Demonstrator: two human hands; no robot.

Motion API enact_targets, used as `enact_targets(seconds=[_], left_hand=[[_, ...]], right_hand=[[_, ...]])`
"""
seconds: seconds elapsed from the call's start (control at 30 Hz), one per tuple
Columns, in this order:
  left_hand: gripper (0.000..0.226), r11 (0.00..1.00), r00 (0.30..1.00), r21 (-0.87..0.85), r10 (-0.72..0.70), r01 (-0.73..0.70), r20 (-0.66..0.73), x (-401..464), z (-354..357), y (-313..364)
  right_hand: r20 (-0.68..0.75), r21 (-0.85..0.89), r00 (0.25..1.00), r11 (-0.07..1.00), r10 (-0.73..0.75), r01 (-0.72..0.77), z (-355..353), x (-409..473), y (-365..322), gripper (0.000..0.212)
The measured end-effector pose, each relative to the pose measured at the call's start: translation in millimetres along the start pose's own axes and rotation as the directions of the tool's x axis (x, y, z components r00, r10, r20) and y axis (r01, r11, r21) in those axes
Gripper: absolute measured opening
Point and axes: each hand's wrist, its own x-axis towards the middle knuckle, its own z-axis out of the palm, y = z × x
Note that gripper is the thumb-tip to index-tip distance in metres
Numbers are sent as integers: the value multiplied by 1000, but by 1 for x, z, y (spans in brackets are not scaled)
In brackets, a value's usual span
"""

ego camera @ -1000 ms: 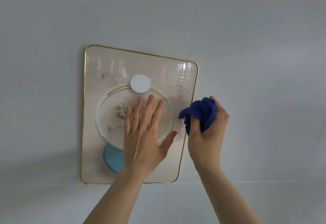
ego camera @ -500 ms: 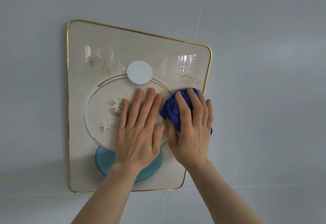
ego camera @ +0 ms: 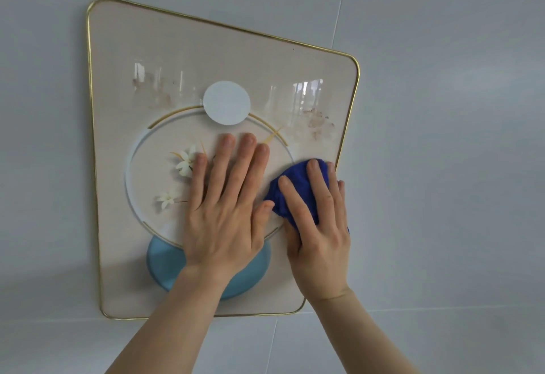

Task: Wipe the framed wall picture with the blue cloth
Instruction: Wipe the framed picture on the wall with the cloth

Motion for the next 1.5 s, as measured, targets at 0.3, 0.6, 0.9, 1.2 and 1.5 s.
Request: enact_targets(seconds=[0.3,0.6,0.9,1.2,1.5], left_hand=[[63,1000,1000,-12,-10,10,-11,0,-2,2],[64,1000,999,-25,-19,18,-43,-1,1,2],[63,1000,997,-23,-22,20,-77,-2,4,2],[64,1000,996,-22,-24,22,-88,-4,6,2],[64,999,993,-16,-31,30,-116,-4,8,3]], right_hand=[[69,-26,998,1000,15,-13,-12,-12,-5,42],[246,-109,969,993,-9,37,-35,-72,1,58],[345,-158,934,987,87,-34,-41,-115,-4,78],[439,-191,884,978,158,-80,-57,-142,-8,79],[347,222,619,580,704,-784,-84,-121,-15,47]])
